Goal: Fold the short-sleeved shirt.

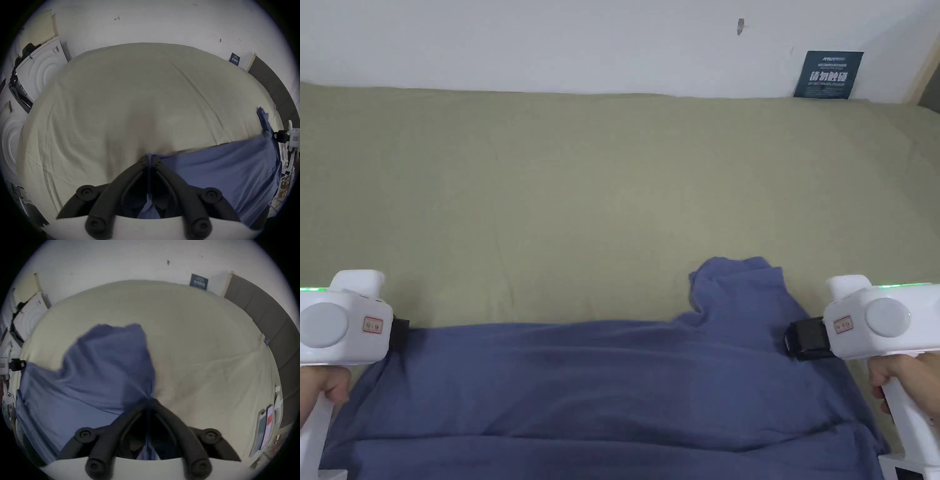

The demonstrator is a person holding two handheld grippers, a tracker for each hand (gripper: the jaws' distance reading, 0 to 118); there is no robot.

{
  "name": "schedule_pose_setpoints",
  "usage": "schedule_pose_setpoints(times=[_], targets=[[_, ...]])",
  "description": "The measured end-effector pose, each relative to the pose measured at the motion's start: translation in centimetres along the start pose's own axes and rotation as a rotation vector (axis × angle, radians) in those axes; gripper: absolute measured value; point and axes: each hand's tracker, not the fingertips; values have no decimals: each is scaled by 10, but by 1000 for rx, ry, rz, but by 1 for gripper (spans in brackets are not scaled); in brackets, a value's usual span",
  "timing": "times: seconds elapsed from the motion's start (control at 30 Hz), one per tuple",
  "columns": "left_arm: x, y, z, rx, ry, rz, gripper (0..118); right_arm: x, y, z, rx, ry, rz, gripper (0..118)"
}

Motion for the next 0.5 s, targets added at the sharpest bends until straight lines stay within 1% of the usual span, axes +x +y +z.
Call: schedule_pose_setpoints(times=[0.03, 0.07, 0.1, 0.13, 0.17, 0.23, 0.3, 0.37, 0.43, 0.47, 0.5], targets=[[-1, 0, 1, 1, -1, 3, 3, 0, 0, 4, 31, 58, -9, 3], [-1, 0, 4, 3, -2, 3, 3, 0, -1, 15, 52, 48, -2, 3], [-1, -1, 7, 8, -5, 3, 3, 0, -1, 22, 91, 67, 10, 3], [-2, -2, 11, 19, -11, 3, 3, 1, -3, 31, 128, 107, 23, 3], [-2, -2, 18, 26, -14, 5, 3, -2, -4, 43, 124, 81, 10, 3], [-4, -5, 32, 49, -18, 14, 3, -5, -7, 67, 163, 93, 26, 3], [-9, -7, 50, 78, -26, 15, 3, -3, -11, 90, 201, 96, 12, 3], [-14, -13, 72, 104, -35, 18, 3, 7, -18, 110, 245, 136, -33, 3], [-21, -20, 93, 135, -54, 16, 3, 11, -31, 134, 274, 148, -29, 3], [-24, -27, 105, 155, -60, 16, 3, 18, -33, 140, 289, 184, 3, 3], [-27, -35, 117, 171, -72, 17, 3, 21, -41, 150, 302, 194, -4, 3]])
